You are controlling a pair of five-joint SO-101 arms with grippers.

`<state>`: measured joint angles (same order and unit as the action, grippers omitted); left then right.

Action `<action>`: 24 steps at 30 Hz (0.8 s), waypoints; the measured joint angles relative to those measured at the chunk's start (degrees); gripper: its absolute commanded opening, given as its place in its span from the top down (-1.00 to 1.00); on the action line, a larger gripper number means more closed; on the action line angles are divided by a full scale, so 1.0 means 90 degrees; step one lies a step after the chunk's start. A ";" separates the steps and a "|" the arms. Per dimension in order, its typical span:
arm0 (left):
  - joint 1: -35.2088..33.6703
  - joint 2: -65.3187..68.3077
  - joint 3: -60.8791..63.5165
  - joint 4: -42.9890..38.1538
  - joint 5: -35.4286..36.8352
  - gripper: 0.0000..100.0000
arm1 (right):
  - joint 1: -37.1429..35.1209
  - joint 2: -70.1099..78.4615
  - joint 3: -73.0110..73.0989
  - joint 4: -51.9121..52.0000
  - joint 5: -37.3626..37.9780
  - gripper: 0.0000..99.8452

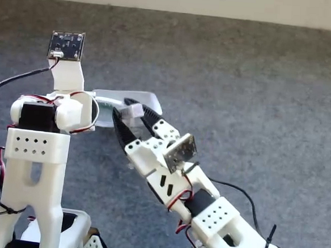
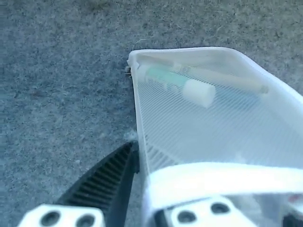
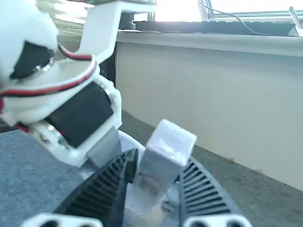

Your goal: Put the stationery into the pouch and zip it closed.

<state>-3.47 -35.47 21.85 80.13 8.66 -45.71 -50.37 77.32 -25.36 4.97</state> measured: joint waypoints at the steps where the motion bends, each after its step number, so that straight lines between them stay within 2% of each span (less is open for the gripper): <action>1: 0.0000 0.0000 0.0000 0.0000 0.0000 0.98 | -0.0010 0.0166 -0.0098 -0.0010 0.0000 0.54; 6: 0.0039 0.0000 0.0000 0.0000 0.0000 0.98 | -0.0049 0.0576 -0.0361 -0.0039 0.0010 0.54; 13: 0.0010 0.0000 0.0000 0.0000 0.0010 0.98 | -0.0352 0.0342 -0.0371 0.0117 0.0215 0.54; 24: 0.0029 0.0000 0.0000 0.0000 -0.0010 0.98 | -0.0332 -0.0635 -0.0371 0.1534 0.0332 0.54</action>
<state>-3.21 -35.47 21.85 80.13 8.57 -48.70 -56.09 73.98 -11.56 7.96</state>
